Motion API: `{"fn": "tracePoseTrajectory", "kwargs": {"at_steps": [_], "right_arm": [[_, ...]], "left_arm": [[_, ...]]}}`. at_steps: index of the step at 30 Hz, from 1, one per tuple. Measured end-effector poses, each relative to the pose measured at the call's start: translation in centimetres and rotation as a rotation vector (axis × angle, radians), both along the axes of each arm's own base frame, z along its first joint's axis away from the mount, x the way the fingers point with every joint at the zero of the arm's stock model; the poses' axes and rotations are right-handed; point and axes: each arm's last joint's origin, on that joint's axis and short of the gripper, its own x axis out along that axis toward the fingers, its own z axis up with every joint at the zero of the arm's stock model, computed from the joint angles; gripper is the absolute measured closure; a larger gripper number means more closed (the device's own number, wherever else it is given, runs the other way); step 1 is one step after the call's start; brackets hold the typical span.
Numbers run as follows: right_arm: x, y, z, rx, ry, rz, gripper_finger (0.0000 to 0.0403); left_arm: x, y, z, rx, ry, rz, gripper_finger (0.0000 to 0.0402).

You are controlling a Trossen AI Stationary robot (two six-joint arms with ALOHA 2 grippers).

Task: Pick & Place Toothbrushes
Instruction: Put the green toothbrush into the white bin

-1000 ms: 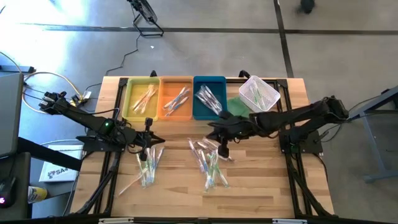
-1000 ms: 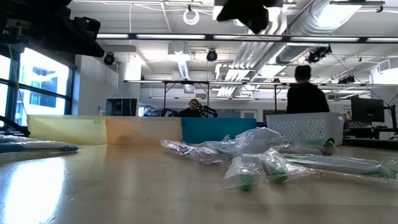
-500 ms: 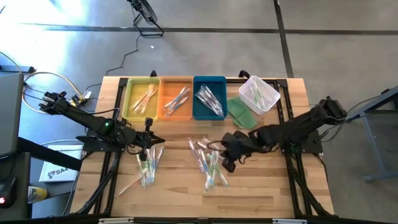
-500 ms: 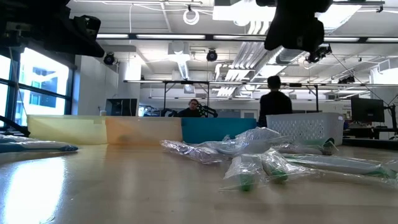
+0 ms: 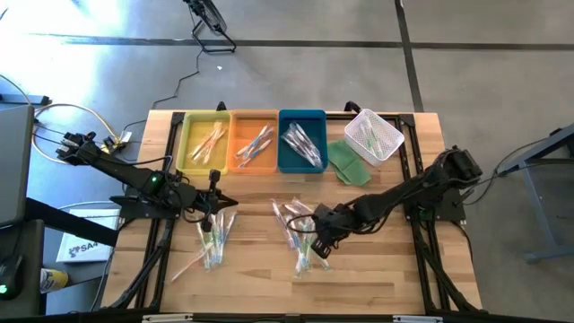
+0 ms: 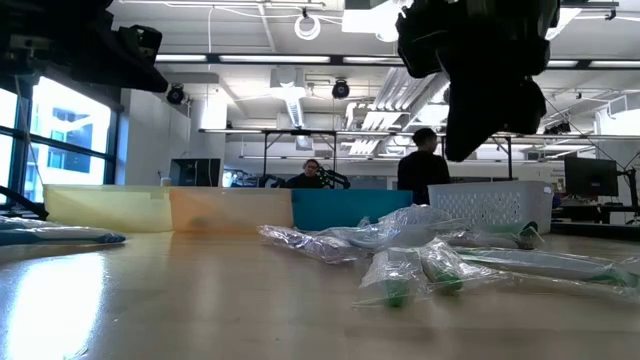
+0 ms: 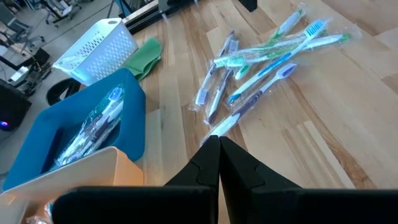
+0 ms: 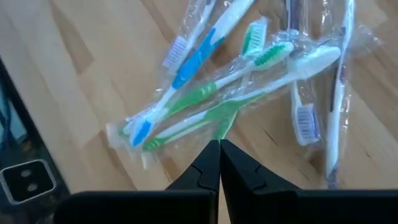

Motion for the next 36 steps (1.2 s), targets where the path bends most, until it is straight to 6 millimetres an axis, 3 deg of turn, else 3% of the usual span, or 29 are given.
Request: {"fn": "tracePoseTrajectory", "kwargs": {"at_steps": [7, 15, 22, 31, 36], "right_arm": [[0.9, 1.7, -1.2, 0.009, -0.014, 0.010, 0.0400], [3.9, 2.7, -0.8, -0.086, 0.027, -0.005, 0.0400], [3.6, 2.0, -0.8, -0.203, 0.219, -0.257, 0.0400], [4.2, 1.2, -0.8, -0.155, 0.176, -0.434, 0.0399], [4.2, 1.1, -0.7, -0.170, 0.166, -0.446, 0.0372]], "left_arm": [[0.0, 0.0, 0.0, -0.001, -0.001, 0.000, 0.0398], [0.0, 0.0, 0.0, -0.003, -0.001, -0.003, 0.0398], [0.0, 0.0, 0.0, -0.001, 0.001, -0.003, 0.0398], [0.0, 0.0, 0.0, 0.007, 0.006, -0.006, 0.0398], [-0.1, 0.0, -0.2, 0.030, 0.029, -0.012, 0.0398]]}}
